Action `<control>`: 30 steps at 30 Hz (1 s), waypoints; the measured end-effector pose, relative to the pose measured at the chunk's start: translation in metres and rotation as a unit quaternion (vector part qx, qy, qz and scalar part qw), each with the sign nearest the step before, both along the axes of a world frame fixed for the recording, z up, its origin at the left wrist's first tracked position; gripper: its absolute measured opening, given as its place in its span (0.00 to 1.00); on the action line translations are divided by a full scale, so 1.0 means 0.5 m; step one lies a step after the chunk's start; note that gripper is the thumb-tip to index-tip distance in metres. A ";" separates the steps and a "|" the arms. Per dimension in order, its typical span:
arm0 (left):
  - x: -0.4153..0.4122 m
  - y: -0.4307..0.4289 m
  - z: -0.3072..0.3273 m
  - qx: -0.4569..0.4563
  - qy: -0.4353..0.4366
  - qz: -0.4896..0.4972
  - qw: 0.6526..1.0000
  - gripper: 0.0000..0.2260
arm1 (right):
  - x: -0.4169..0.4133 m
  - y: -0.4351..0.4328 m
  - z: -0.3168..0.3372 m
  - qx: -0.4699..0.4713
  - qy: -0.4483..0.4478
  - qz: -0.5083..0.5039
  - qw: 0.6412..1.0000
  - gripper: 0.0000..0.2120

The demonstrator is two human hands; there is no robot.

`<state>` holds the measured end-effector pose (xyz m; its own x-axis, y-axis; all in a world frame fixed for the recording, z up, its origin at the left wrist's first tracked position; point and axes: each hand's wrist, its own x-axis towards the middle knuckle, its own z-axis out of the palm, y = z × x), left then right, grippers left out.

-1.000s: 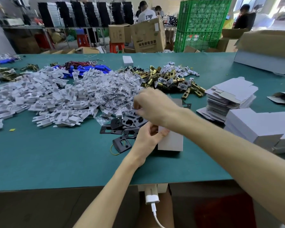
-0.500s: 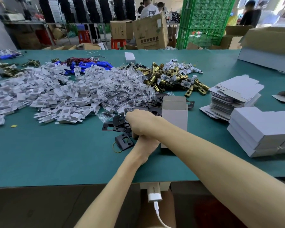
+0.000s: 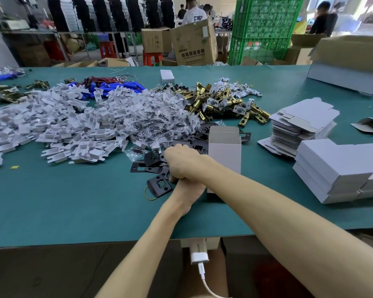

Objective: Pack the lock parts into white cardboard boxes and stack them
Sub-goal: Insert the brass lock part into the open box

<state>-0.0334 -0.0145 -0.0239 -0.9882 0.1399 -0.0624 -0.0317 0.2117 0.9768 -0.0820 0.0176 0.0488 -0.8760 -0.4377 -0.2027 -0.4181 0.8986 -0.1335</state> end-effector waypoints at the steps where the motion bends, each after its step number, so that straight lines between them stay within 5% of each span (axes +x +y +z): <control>1: -0.001 0.000 -0.001 0.000 -0.001 -0.002 1.000 0.10 | 0.000 0.000 0.000 -0.006 0.005 0.004 1.000 0.14; 9: 0.004 0.004 0.001 0.077 0.025 -0.013 0.997 0.08 | 0.012 0.003 -0.008 -0.087 0.060 0.020 0.994 0.15; 14: 0.000 0.004 0.002 0.063 0.055 -0.012 0.996 0.08 | 0.016 0.033 0.005 -0.272 0.055 -0.015 0.961 0.18; 17: 0.000 0.005 0.010 0.095 0.074 -0.015 0.993 0.09 | 0.020 0.054 0.030 -0.467 -0.074 -0.112 0.874 0.06; 19: -0.003 0.006 0.009 0.103 0.072 -0.021 0.992 0.08 | 0.024 0.074 0.054 -0.576 -0.201 -0.122 0.783 0.06; 21: -0.004 0.006 0.008 0.119 0.073 -0.025 0.990 0.08 | 0.030 0.099 0.079 -0.617 -0.249 -0.072 0.743 0.09; 25: -0.001 0.010 0.012 0.162 0.043 -0.017 0.986 0.14 | 0.035 0.159 0.127 -0.586 -0.121 -0.048 0.800 0.10; 30: -0.001 0.009 0.014 0.183 0.033 -0.016 0.983 0.22 | 0.015 0.250 0.157 -0.394 0.064 -0.114 0.910 0.11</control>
